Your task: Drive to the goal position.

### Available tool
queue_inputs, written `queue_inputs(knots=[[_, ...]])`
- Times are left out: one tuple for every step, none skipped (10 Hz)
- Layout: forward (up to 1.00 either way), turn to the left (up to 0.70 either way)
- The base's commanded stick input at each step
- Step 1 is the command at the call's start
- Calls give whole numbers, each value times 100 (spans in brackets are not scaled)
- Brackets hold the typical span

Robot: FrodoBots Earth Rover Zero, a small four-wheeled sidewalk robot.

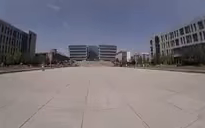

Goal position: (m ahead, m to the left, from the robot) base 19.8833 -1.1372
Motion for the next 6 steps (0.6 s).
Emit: queue_inputs(knots=[[70, 2], [70, 2], [70, 2], [70, 2], [70, 2], [70, 2]])
